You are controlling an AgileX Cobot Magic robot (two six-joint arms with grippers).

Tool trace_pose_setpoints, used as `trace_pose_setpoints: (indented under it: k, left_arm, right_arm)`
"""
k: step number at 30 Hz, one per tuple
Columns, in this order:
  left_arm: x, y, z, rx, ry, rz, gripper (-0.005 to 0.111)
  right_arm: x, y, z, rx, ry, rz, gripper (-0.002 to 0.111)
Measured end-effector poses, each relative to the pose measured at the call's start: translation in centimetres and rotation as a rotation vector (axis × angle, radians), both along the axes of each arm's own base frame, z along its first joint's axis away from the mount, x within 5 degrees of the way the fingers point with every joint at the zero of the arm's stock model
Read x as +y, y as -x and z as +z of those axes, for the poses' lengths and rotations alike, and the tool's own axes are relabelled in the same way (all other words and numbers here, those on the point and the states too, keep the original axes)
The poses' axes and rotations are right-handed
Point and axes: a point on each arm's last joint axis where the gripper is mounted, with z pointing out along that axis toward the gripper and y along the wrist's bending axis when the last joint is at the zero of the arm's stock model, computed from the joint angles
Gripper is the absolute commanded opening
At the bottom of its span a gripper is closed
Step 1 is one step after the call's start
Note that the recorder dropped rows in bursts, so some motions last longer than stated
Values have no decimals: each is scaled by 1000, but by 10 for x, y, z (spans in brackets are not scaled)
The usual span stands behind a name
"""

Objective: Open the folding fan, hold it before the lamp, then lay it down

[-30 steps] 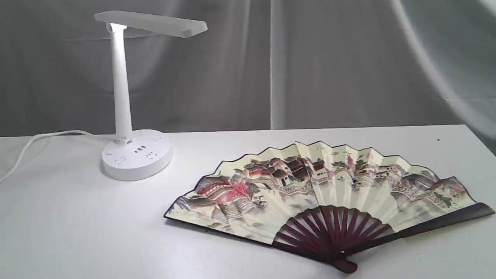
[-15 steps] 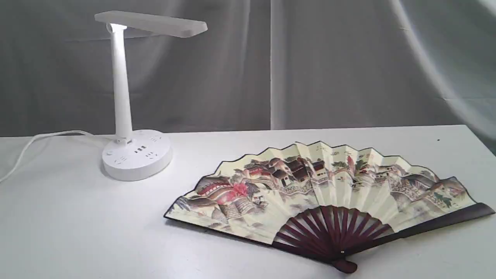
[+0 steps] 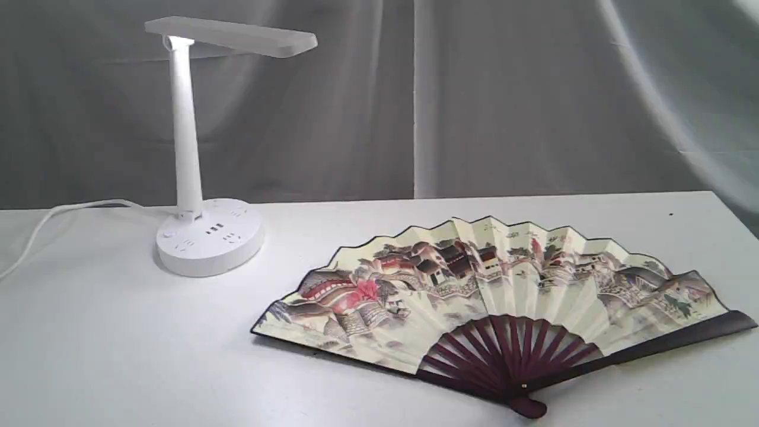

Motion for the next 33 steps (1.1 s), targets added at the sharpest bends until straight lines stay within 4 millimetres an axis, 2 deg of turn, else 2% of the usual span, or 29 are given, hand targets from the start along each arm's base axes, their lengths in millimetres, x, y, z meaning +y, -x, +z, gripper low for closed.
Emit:
trace_pose_setpoints:
  k: [8, 11, 14, 20, 22, 25, 28, 33]
  left_arm:
    - [-16, 2, -5, 70, 601, -9, 5]
    - [-18, 3, -6, 94, 649, 5, 5]
    - [-17, 5, -5, 63, 498, -26, 5]
    - [-16, 11, 3, -106, -65, -156, 5]
    - [-17, 12, 2, -103, -290, -206, 5]
    - [-18, 13, 0, -83, -503, -265, 5]
    - [-18, 13, -1, -79, -605, -291, 5]
    - [-18, 13, -1, -78, -641, -299, 5]
  right_arm:
    - [0, 0, 0, 0, 0, 0, 0]
    - [0, 0, 0, 0, 0, 0, 0]
    - [0, 0, 0, 0, 0, 0, 0]
    - [0, 0, 0, 0, 0, 0, 0]
    - [0, 0, 0, 0, 0, 0, 0]
    - [0, 0, 0, 0, 0, 0, 0]
    - [0, 0, 0, 0, 0, 0, 0]
    - [0, 0, 0, 0, 0, 0, 0]
